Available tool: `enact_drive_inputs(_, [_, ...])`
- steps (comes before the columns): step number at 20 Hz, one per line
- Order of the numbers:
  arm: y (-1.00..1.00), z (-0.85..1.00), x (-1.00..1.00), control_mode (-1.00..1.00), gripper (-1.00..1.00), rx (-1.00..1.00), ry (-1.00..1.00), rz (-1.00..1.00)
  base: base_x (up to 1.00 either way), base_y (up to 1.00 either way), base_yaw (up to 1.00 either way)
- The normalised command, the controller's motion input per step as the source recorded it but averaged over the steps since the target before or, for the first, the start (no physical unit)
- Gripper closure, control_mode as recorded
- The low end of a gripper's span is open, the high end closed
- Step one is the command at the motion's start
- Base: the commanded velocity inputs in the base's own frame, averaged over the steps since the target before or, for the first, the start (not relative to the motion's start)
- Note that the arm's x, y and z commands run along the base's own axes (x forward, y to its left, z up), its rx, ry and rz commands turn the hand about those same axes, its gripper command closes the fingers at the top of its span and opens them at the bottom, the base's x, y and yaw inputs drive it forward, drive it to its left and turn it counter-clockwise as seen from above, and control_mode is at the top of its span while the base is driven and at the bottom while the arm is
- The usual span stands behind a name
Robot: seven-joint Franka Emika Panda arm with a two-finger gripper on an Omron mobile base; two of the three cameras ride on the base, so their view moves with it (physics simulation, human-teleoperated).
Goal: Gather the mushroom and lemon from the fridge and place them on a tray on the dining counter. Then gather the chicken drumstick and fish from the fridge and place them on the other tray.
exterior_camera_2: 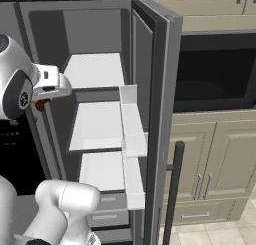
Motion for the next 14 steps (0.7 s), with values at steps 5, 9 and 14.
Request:
enact_drive_inputs(5, [-0.11,-0.04,-1.00,-1.00,1.00,-0.01,0.05,-0.07,0.00,0.00,0.00])
enact_drive_inputs(9, [-0.09,-0.23,-0.89,-1.00,1.00,0.00,0.05,-0.06,0.00,0.00,0.00])
enact_drive_inputs(14, [0.00,-0.15,-0.39,-1.00,1.00,0.00,0.04,-0.04,0.00,0.00,0.00])
